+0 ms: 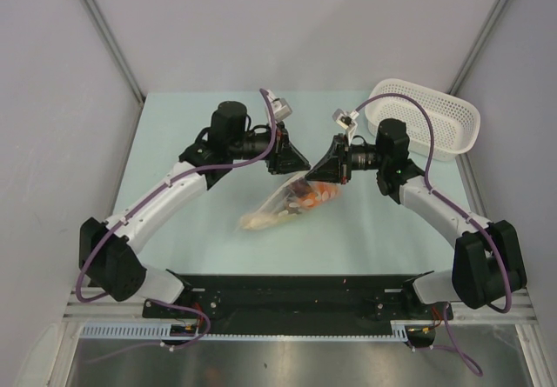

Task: Open the zip-top bag and remove the fake food

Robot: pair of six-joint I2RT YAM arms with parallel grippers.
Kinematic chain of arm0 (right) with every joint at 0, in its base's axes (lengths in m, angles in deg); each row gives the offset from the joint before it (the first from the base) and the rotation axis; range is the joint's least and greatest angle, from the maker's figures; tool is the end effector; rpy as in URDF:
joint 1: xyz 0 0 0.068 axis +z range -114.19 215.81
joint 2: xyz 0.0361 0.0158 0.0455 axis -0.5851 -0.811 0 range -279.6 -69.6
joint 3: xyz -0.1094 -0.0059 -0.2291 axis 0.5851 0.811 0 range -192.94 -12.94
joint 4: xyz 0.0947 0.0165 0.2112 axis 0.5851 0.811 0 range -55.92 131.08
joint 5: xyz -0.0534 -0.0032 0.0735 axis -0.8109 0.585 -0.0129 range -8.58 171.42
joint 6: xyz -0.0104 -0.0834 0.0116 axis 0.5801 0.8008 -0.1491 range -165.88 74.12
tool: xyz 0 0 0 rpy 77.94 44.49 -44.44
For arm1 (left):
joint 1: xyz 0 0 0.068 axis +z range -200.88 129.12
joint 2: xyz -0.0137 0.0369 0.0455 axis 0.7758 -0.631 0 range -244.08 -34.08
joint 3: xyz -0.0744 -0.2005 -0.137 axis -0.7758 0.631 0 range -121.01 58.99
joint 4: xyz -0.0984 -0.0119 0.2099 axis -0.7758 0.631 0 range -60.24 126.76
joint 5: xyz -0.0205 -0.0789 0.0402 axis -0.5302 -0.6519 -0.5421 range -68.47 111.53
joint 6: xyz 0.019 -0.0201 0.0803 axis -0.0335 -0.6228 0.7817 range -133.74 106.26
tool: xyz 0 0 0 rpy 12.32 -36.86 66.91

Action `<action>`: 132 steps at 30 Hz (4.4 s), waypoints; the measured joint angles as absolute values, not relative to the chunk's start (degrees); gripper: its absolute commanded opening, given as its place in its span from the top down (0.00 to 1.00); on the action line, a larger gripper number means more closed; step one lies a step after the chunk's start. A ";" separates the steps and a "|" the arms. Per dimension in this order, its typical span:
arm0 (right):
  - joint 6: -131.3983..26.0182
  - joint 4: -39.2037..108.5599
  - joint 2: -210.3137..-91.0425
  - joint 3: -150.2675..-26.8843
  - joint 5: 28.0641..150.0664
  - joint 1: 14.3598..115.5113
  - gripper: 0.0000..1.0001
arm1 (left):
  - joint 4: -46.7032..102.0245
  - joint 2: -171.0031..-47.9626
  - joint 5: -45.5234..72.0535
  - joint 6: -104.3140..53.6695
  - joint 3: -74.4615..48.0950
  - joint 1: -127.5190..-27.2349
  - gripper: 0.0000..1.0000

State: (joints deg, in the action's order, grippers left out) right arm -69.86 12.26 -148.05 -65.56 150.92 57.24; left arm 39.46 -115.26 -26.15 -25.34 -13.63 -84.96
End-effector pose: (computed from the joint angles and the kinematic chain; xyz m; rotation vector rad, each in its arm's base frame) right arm 0.2437 0.1708 0.3070 -0.9690 1.5742 1.5519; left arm 0.2345 -0.2252 0.3437 0.9682 1.7495 -1.3101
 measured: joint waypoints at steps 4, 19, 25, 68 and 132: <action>-69.91 12.28 -148.05 -65.34 150.85 57.06 1.00 | 39.06 -115.81 -26.90 -25.34 -13.63 -84.92 0.58; -70.78 9.57 -148.07 -65.23 150.52 58.00 1.00 | 39.61 -116.79 -24.60 -27.13 -10.97 -84.92 0.31; -70.39 9.88 -147.83 -65.23 150.68 58.07 1.00 | 37.47 -115.05 -22.42 -30.76 -9.02 -84.61 0.44; -75.63 5.11 -144.51 -61.50 145.91 56.41 1.00 | 33.95 -107.42 -27.60 -26.89 0.49 -82.49 1.00; -87.74 -15.24 -154.63 -62.26 150.09 52.34 1.00 | 55.81 -103.68 -20.82 -32.29 -4.17 -78.19 0.62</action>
